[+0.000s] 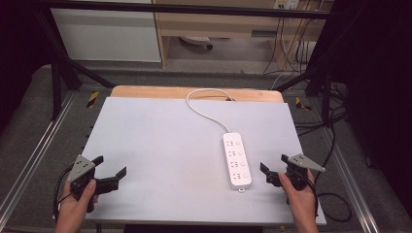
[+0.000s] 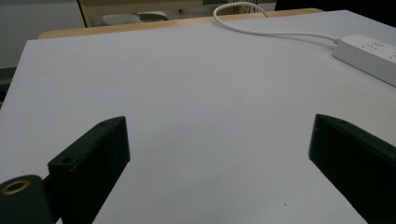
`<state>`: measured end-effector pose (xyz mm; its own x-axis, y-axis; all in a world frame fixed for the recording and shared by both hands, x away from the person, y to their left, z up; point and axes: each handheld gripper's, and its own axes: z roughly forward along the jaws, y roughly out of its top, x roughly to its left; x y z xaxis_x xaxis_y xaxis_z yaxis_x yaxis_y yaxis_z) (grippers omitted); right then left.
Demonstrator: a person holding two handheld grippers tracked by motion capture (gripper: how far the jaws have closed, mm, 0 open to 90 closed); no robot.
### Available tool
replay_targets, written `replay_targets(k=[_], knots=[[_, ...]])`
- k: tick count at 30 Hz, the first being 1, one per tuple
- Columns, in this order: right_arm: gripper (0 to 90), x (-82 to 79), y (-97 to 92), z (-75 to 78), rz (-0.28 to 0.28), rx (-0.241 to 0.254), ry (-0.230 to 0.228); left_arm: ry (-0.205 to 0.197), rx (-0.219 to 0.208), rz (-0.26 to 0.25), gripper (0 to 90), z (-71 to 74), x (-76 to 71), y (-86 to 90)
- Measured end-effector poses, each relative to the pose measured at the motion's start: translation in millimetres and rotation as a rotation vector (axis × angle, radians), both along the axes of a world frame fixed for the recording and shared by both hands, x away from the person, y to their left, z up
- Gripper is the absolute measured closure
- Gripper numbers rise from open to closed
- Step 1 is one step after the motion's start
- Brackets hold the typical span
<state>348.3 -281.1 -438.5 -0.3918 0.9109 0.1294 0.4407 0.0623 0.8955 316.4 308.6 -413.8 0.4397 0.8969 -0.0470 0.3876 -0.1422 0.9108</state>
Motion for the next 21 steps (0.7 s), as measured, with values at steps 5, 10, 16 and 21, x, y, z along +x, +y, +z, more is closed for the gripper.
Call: replay_targets(k=[5, 10, 16, 21], knots=[[6.4, 0.8, 2.8, 1.9, -0.033, -0.018, 0.016, 0.002, 0.009, -0.006, 5.1, -0.3, -0.1, -0.5], [7.2, -0.6, 4.3, 6.6, -0.041, -0.03, 0.013, 0.004, 0.009, -0.004, 5.1, -0.6, 0.2, -0.3], [7.0, -2.6, 3.2, 8.2, -0.041, -0.029, 0.027, 0.002, 0.007, -0.003, 5.1, -0.4, 0.4, 0.5], [7.0, -2.7, 3.3, 8.4, -0.04, -0.025, 0.031, 0.004, 0.005, -0.005, 5.1, -0.5, 0.5, 0.8]])
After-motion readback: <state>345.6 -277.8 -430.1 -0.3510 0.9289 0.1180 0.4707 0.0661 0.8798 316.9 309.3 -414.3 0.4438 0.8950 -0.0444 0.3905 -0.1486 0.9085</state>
